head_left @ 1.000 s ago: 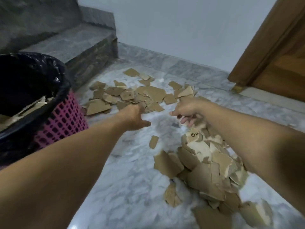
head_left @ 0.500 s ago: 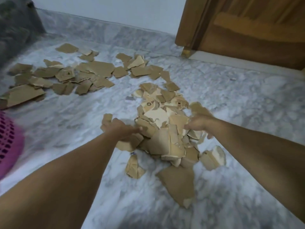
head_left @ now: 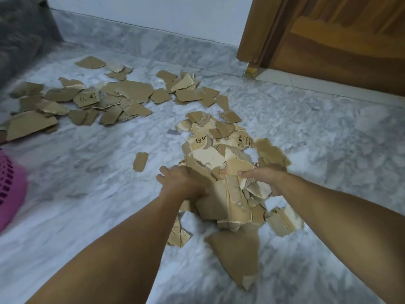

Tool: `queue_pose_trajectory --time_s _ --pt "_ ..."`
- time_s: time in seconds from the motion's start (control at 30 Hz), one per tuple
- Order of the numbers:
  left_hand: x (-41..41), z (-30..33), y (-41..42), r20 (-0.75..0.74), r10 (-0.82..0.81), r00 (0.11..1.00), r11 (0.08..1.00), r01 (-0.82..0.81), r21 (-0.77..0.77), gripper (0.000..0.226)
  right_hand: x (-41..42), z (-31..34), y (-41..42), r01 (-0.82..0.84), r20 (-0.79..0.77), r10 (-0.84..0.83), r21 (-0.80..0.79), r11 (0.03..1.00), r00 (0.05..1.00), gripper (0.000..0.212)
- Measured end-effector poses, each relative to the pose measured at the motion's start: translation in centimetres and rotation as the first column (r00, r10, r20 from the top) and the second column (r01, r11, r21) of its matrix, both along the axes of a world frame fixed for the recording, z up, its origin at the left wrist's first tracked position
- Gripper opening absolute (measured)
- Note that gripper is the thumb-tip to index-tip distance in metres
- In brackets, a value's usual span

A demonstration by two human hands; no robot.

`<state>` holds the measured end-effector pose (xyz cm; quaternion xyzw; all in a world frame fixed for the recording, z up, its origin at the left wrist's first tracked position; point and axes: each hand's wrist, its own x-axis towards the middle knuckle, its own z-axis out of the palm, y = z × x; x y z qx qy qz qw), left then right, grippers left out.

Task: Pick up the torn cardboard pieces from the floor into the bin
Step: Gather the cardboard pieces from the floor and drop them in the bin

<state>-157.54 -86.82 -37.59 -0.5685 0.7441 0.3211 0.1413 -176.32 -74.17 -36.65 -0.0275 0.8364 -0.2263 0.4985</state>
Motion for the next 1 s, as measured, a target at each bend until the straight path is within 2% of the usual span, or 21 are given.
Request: queue_pose_trajectory --time_s 0.07,0.13,0.27,0.33,0.53,0.63,0.73,0.8,0.87,0.9,0.93,1.0 --pt "0.4 0.0 -0.2 -0.146 0.078 0.986 0.993 -0.064 0.102 0.075 0.6 0.5 -0.5 -0.031 0.008 0.031 -0.014 0.999 0.999 0.064" --pt "0.7 0.2 -0.7 -0.305 0.188 0.934 0.971 -0.13 0.2 0.048 1.0 1.0 -0.8 -0.05 0.038 0.052 -0.049 0.998 0.998 0.041" --pt "1.2 0.6 -1.4 -0.348 0.268 0.898 0.949 -0.185 0.254 0.06 1.4 0.7 -1.1 -0.021 0.039 0.026 -0.11 0.994 0.999 0.014" --pt "1.7 0.7 -1.8 -0.384 0.357 0.851 0.917 -0.242 0.317 0.051 1.3 1.1 -1.3 -0.005 0.08 0.018 -0.163 0.987 0.997 0.006" --pt "3.4 1.9 -3.6 -0.434 0.55 0.714 0.798 -0.297 0.524 0.037 0.5 2.9 -2.4 0.034 0.082 -0.007 -0.328 0.944 0.997 0.019" --pt "4.4 2.9 -6.0 -0.442 0.553 0.706 0.803 -0.31 0.509 0.054 -0.4 3.9 -3.8 0.035 0.044 -0.019 -0.404 0.914 0.999 0.033" --pt "5.9 4.7 -9.1 -0.468 0.57 0.675 0.803 -0.339 0.49 0.068 -1.1 5.3 -6.4 0.019 -0.003 -0.023 -0.468 0.883 1.0 0.037" --pt "6.9 6.0 -10.7 -0.478 0.566 0.672 0.806 -0.33 0.491 0.059 -1.2 6.6 -8.6 -0.011 -0.003 0.011 -0.497 0.868 1.0 0.041" --pt "8.0 8.0 -12.5 -0.477 0.571 0.668 0.806 -0.346 0.481 0.033 -1.0 8.4 -11.4 -0.055 0.001 0.065 -0.499 0.865 0.998 0.041" --pt "8.6 8.8 -13.2 -0.472 0.575 0.669 0.803 -0.35 0.483 0.027 -1.0 9.2 -12.7 -0.072 0.004 0.086 -0.504 0.861 0.996 0.042" --pt "9.1 9.8 -13.9 -0.473 0.577 0.666 0.8 -0.345 0.49 0.027 -0.7 10.2 -14.0 -0.091 0.003 0.108 -0.513 0.853 0.994 0.044" --pt "10.5 12.2 -15.2 -0.462 0.592 0.66 0.788 -0.356 0.502 0.041 0.2 12.3 -16.8 -0.147 -0.003 0.171 -0.524 0.839 0.985 0.045"
